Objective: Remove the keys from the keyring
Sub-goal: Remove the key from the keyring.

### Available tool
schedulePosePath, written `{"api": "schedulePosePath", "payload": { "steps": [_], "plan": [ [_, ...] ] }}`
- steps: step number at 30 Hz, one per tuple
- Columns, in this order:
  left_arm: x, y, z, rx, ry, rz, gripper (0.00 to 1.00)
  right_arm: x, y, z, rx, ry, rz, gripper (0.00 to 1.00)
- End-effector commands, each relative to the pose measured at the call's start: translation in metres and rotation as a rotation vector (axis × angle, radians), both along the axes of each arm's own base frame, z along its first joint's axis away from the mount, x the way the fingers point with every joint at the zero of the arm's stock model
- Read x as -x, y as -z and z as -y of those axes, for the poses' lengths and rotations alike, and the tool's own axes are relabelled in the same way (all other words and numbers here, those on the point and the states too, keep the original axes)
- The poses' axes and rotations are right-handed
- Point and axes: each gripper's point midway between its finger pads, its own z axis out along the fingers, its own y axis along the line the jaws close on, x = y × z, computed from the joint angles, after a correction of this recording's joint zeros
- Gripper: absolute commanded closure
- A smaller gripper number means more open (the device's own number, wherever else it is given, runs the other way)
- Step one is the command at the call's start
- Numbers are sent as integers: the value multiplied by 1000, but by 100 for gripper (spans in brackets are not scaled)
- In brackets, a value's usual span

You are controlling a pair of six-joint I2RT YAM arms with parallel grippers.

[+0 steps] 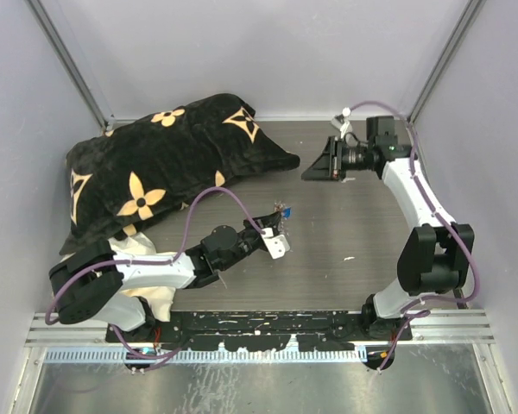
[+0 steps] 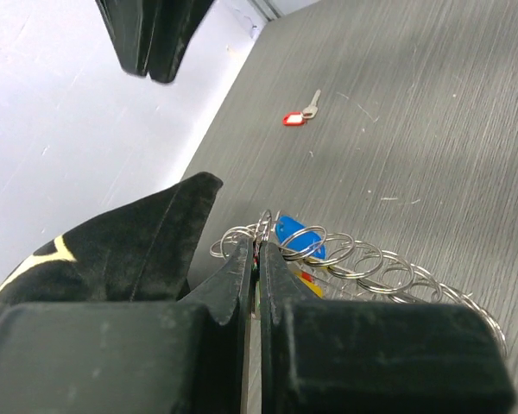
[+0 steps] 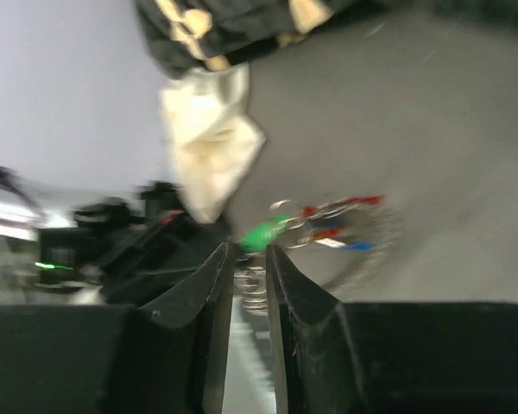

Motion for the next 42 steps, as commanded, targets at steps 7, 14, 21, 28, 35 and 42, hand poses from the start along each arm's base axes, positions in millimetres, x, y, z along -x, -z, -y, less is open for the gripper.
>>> {"api": "schedulePosePath", "payload": {
  "steps": [7,14,21,28,35,42],
  "plan": [
    [10,-54,-9,194,9,-26,100,38,12,18,218,-510,1407,18],
    [19,-53,-6,179,51,-101,100,76,-1,-2,-10,-638,1749,11],
    [29,-65,-6,186,95,-145,100,80,1,-25,-82,-709,1765,25],
    [30,-62,-3,178,104,-161,100,65,11,-37,9,-770,1678,44],
    [29,-64,-2,181,105,-161,100,64,21,-51,97,-780,1634,62],
    [29,-65,-2,183,102,-161,100,72,29,-56,88,-818,1609,70]
  ]
}}
